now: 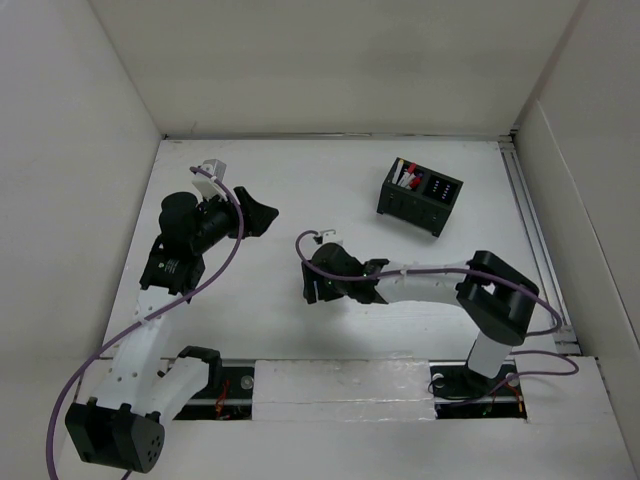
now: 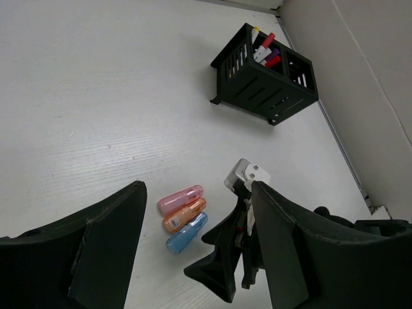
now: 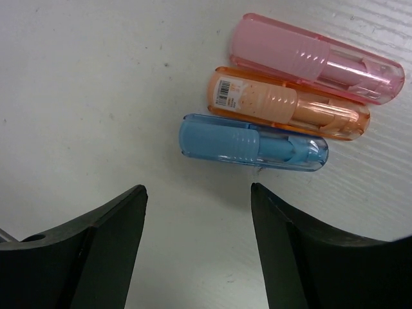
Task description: Organize the desk
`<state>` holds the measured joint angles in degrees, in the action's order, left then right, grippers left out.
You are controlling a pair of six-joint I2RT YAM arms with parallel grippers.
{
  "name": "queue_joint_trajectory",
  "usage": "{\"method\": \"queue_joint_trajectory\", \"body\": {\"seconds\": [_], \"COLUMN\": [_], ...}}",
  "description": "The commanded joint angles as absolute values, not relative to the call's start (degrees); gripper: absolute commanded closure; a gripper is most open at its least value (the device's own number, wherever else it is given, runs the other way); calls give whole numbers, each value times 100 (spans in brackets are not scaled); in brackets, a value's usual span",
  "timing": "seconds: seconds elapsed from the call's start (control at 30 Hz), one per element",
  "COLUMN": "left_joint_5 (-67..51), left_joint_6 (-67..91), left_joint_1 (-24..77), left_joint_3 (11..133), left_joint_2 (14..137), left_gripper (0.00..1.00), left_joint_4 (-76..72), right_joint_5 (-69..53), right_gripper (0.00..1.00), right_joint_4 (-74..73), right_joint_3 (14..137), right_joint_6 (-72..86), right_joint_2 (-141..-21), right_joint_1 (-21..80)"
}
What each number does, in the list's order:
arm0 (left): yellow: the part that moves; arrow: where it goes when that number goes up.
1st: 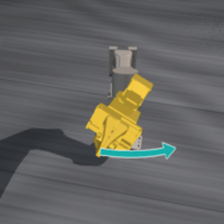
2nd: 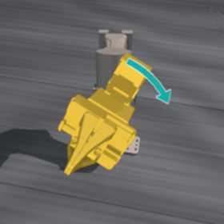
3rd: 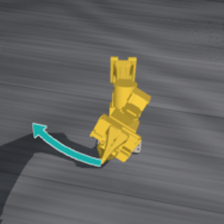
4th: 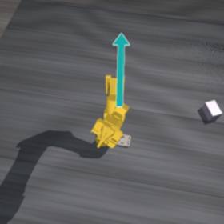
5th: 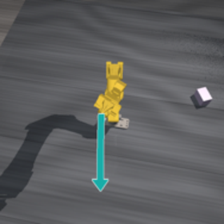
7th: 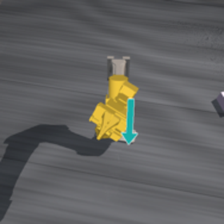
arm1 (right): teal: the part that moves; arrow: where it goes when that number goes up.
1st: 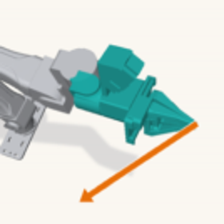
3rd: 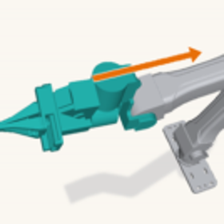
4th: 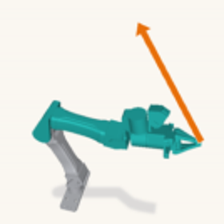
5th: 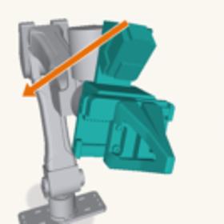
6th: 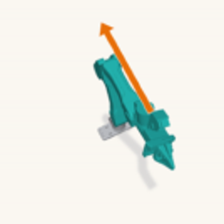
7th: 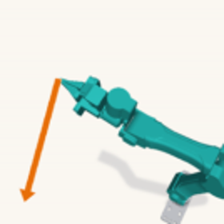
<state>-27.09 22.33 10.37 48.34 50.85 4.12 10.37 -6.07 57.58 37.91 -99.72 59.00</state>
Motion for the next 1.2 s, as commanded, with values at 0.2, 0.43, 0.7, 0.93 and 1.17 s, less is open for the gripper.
{"method": "queue_joint_trajectory", "body": {"seconds": [0.2,0.43,0.7,0.93,1.17], "left_joint_5": [-2856,-2830,-2848,-2804,-2839], "left_joint_6": [2189,2171,2171,2180,2180], "left_joint_1": [1011,1011,1011,1011,1011], "left_joint_3": [4983,4957,4957,4948,4983], "left_joint_2": [5010,4957,5010,5019,5062], "left_gripper": [38,38,38,38,38], "left_joint_4": [211,211,211,202,211], "right_joint_5": [2012,2811,3445,4068,4298], "right_gripper": [22,22,22,34,69], "right_joint_4": [-931,-1318,-1590,-1960,-1995], "right_joint_3": [6451,6767,7013,7093,6347], "right_joint_6": [4218,4491,4632,4799,5158], "right_joint_2": [-10449,-10889,-11232,-11452,-11005], "right_joint_1": [5897,5897,6064,6179,6179]}}
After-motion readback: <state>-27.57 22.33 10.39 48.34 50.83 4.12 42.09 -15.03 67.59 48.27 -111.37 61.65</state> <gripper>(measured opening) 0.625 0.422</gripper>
